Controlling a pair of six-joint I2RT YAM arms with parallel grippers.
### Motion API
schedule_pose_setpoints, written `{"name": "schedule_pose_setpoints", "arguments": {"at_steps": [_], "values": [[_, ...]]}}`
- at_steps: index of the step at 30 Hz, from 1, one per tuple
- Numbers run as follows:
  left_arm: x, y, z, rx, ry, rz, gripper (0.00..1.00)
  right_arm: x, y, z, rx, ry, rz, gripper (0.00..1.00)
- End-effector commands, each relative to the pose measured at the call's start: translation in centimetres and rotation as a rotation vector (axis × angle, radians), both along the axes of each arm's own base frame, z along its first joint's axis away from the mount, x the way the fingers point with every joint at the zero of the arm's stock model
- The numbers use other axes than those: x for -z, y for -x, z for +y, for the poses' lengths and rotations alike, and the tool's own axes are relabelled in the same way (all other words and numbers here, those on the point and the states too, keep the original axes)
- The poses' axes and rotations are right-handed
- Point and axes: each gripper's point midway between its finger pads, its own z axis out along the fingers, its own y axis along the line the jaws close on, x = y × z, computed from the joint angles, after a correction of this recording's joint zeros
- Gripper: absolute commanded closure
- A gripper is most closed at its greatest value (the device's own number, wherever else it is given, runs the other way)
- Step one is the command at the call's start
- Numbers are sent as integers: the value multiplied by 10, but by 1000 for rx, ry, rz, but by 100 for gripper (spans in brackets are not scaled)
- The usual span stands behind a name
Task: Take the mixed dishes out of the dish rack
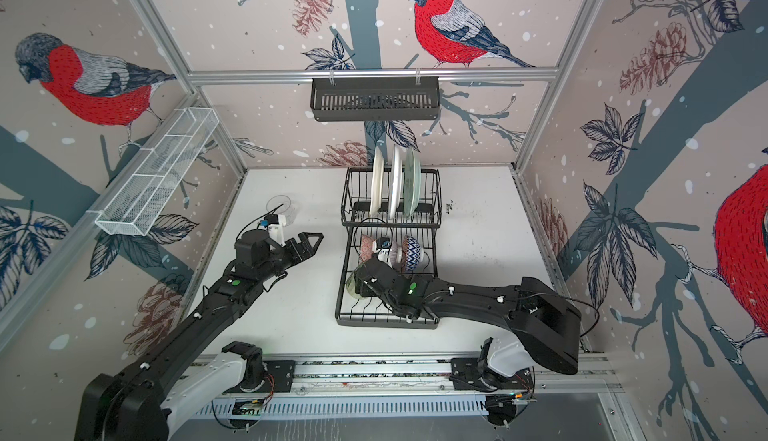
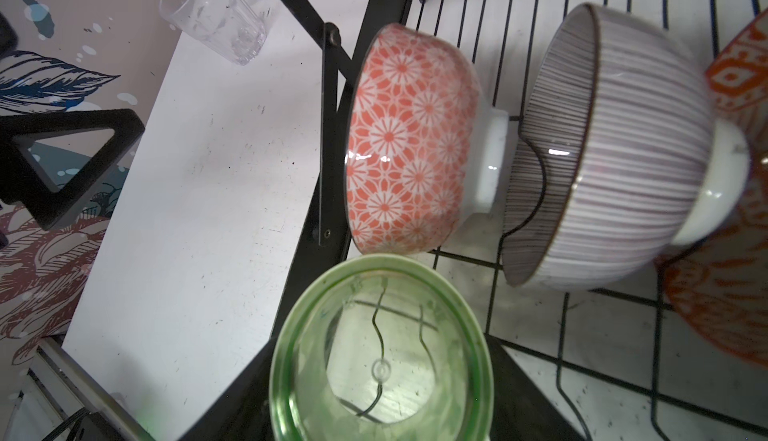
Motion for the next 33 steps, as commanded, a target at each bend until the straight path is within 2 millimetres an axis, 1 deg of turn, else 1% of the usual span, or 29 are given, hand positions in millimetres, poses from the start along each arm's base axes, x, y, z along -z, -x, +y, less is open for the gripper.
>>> {"name": "schedule_pose_setpoints", "arguments": {"at_steps": [1, 7, 11, 16, 21, 25, 27, 29, 30, 33], "values": [[-9, 4, -7, 30, 50, -29, 7, -12, -3, 6, 0, -71, -8, 36], [-12, 6, -13, 55, 73, -20, 9, -18, -8, 7, -11, -136, 4, 36], [-11, 10, -23, 96, 135, -20, 15, -20, -13, 4, -17, -189, 10, 36], [-11, 14, -36, 133, 149, -10, 18, -29, -17, 3, -21, -229, 0, 36], [-12, 18, -43, 145, 136, -15, 18, -24, -15, 3, -22, -208, 9, 36], [-9, 18, -43, 146, 131, -6, 18, -13, -11, 0, -8, -163, 25, 36], [-9, 18, -43, 147, 129, -5, 18, -10, -10, 2, -10, -150, 24, 33], [-9, 18, -43, 145, 125, -4, 18, -7, -8, 4, -10, -132, 21, 25], [-9, 18, -43, 145, 123, -6, 18, -6, -7, 5, -11, -122, 18, 22], [-9, 19, -42, 141, 118, -7, 18, 0, -6, 8, -10, -99, 21, 18]]}}
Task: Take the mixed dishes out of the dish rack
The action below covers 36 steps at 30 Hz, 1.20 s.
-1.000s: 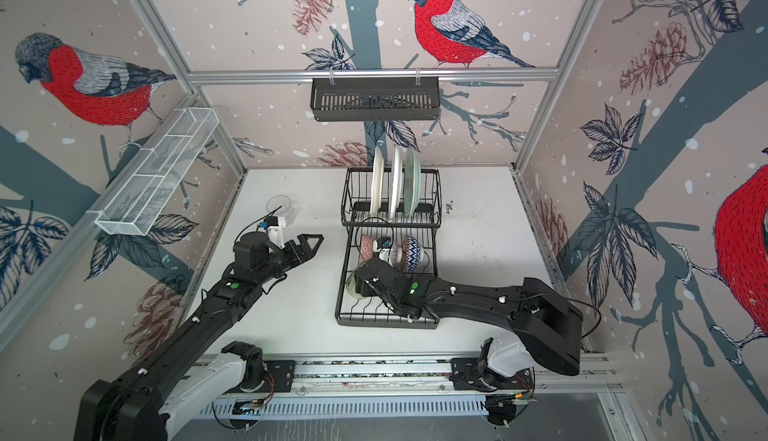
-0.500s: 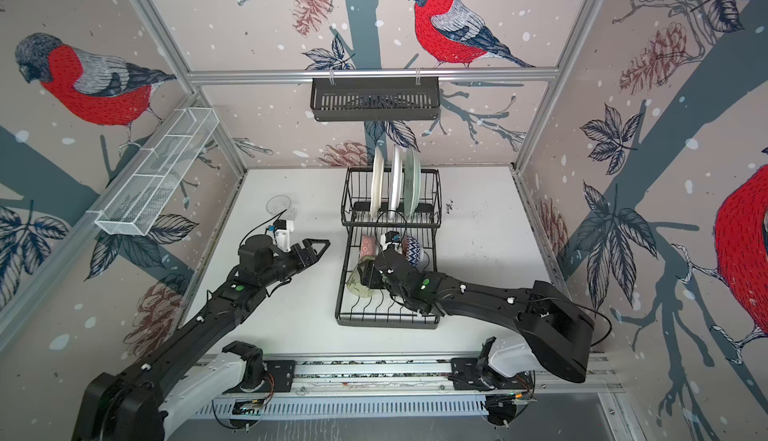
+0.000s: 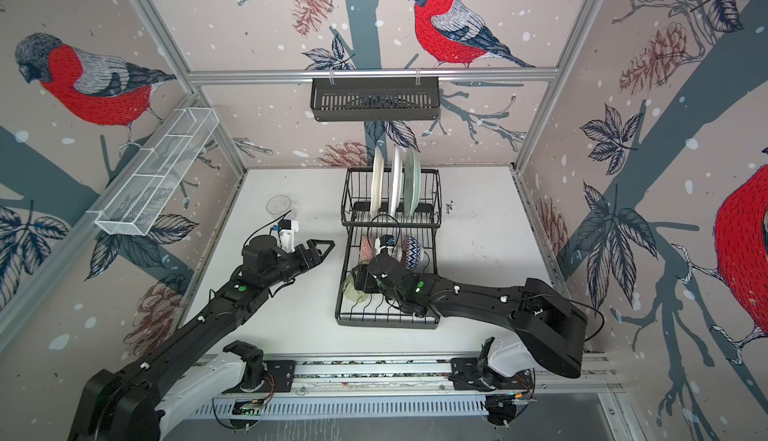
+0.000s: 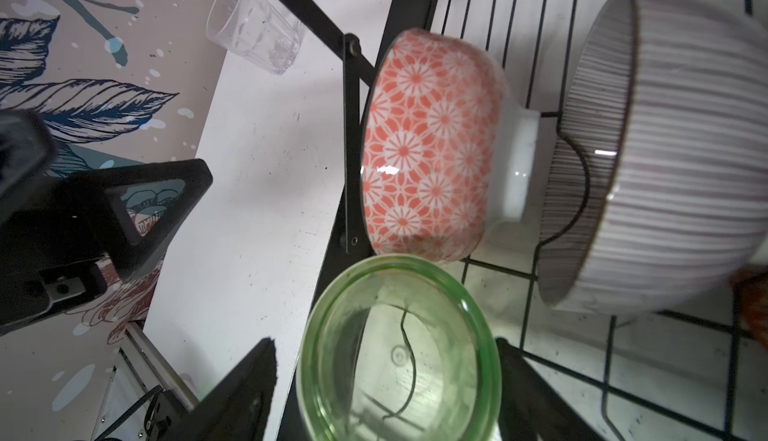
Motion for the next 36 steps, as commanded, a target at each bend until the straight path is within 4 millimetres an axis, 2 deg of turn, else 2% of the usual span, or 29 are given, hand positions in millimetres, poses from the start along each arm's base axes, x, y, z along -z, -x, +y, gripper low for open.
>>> {"name": "schedule_pose_setpoints", "arguments": {"at_steps": [1, 4, 8, 13, 16, 20, 24, 28, 31, 36], "values": [[-7, -2, 0, 2, -3, -30, 18, 2, -3, 2, 17, 21, -17, 16], [-5, -2, 0, 3, -7, -26, 18, 5, -2, 8, 0, 27, -18, 9], [-4, -1, 1, -1, -13, -24, 18, 9, 0, 13, -6, 41, -6, 8], [-5, -1, 2, 0, -17, -29, 17, 19, 11, 6, 2, 111, 15, 3], [-5, 0, 2, 0, -21, -27, 17, 18, 19, 1, -28, 102, 20, 0], [-5, 0, 1, 5, -22, -26, 17, 12, 27, -18, -37, 100, 10, 0], [-4, 0, 2, 1, -22, -27, 17, 3, 34, -28, -59, 55, -2, 0], [-3, 0, 2, 0, -21, -23, 17, 7, 40, -29, -107, 52, -5, 0], [-3, 0, 1, 5, -20, -21, 17, 11, 37, -32, -98, 57, 11, 0], [-1, 1, 2, 1, -25, -17, 17, 13, 38, -22, -133, -32, 34, 0]]}}
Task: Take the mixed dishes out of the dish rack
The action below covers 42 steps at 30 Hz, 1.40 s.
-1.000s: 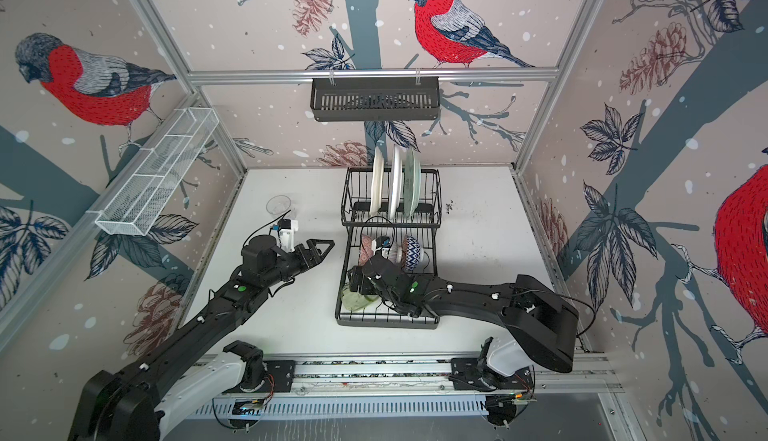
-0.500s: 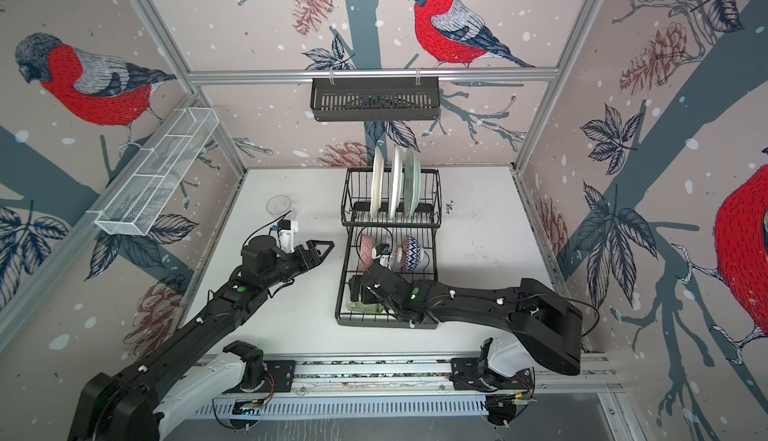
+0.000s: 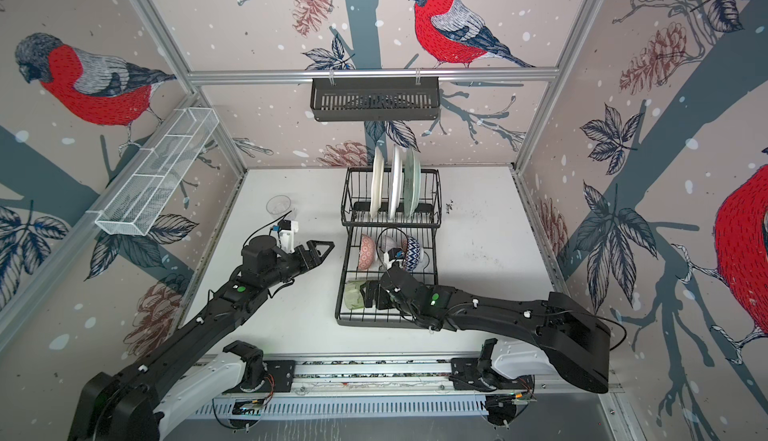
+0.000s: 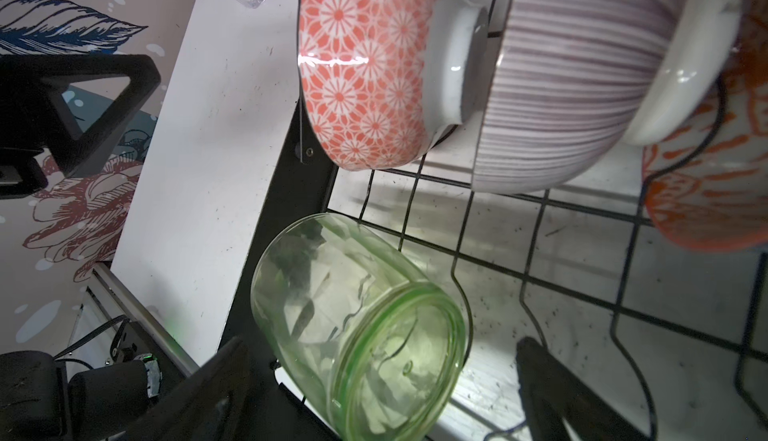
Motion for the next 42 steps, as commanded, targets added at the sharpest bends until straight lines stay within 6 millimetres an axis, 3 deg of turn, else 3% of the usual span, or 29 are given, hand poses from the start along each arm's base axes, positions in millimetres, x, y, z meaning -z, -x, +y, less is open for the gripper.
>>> {"name": "schedule_pose_setpoints", "arguments": {"at_steps": [1, 18, 29, 33, 42], "values": [[-5, -2, 1, -4, -5, -23, 17, -7, 2, 15, -49, -79, 3, 0], [2, -1, 2, -3, -24, -11, 17, 9, -8, 27, -89, -159, 74, 1], [7, -3, 1, 1, -34, 3, 16, 11, 0, 46, -136, -126, 78, 8], [8, -4, 1, 0, -34, 6, 16, 11, 2, 49, -137, -118, 81, 11], [11, -3, 1, 1, -37, 15, 15, 5, 3, 49, -139, -118, 63, 29]]}}
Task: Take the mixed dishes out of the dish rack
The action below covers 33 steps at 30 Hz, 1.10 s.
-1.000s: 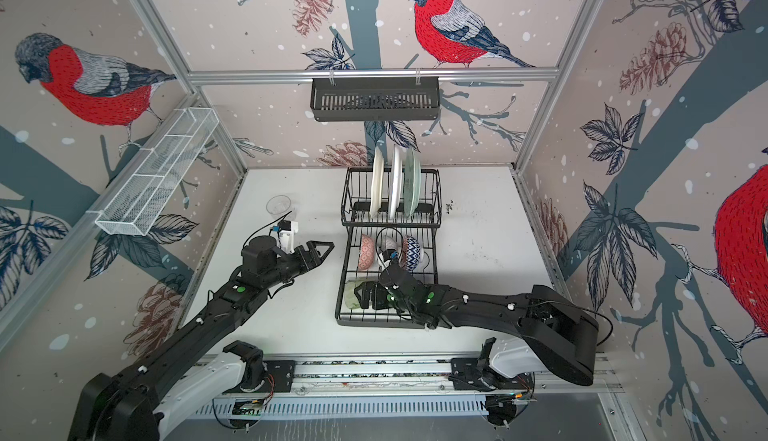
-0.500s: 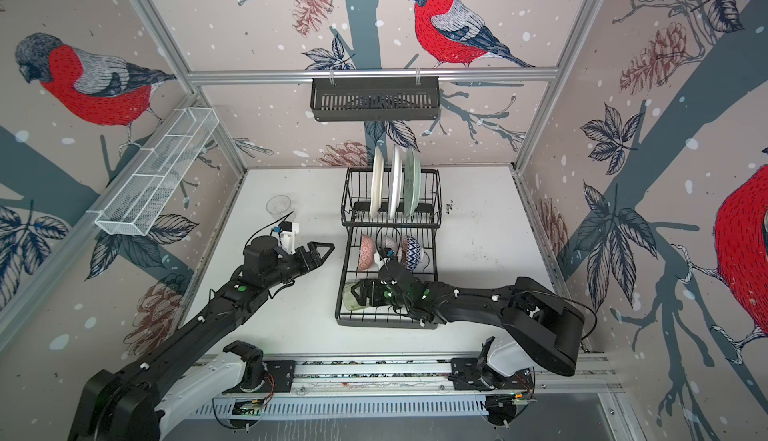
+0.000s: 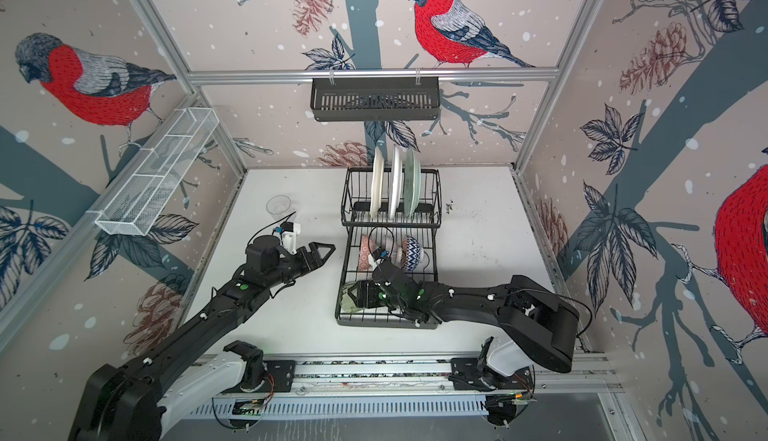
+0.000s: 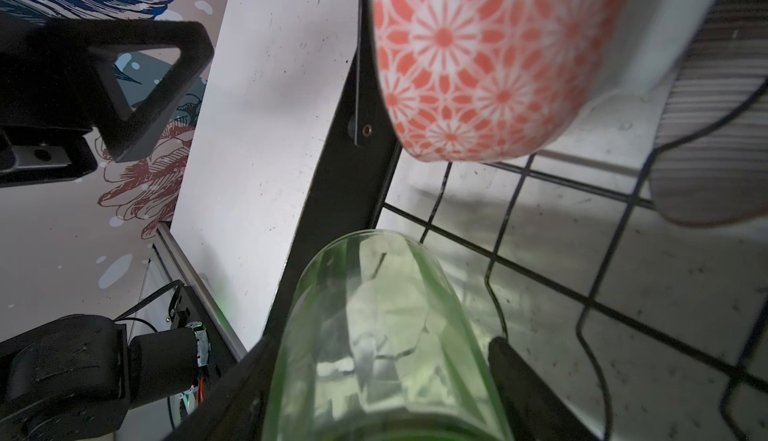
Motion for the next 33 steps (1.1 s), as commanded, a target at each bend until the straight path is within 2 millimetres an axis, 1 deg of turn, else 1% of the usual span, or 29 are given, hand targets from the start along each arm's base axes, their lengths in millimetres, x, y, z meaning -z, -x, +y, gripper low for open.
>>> {"name": "schedule_pose_setpoints", "arguments": {"at_steps": [1, 3, 4, 8, 10, 13, 18, 22, 26, 33], "values": [[-5, -3, 0, 0, -3, -25, 15, -8, 0, 4, -5, -24, -11, 31], [-4, -2, 0, 0, -4, -23, 15, -11, 0, 4, -1, -27, -12, 36], [-4, -2, 0, 2, -2, -21, 15, -13, 0, 4, -4, -33, -15, 37], [0, 2, -1, -2, 25, 2, 15, -25, -2, 3, 2, -107, -6, 37], [3, 4, -1, 0, 28, 9, 15, -27, -2, 1, 10, -137, 8, 37], [5, 4, 0, 4, 5, 8, 14, -28, -4, -4, 32, -137, 2, 37], [-7, 4, -1, 23, -8, -10, 14, -36, -10, -11, 75, -152, -7, 37], [-16, 6, -3, 26, 22, -17, 14, -47, -18, -18, 128, -204, -13, 38], [-20, 14, -8, 56, 75, 2, 14, -54, -26, -24, 172, -260, 0, 38], [-29, 27, -17, 118, 131, 33, 16, -75, -38, -26, 216, -326, -29, 39]]}}
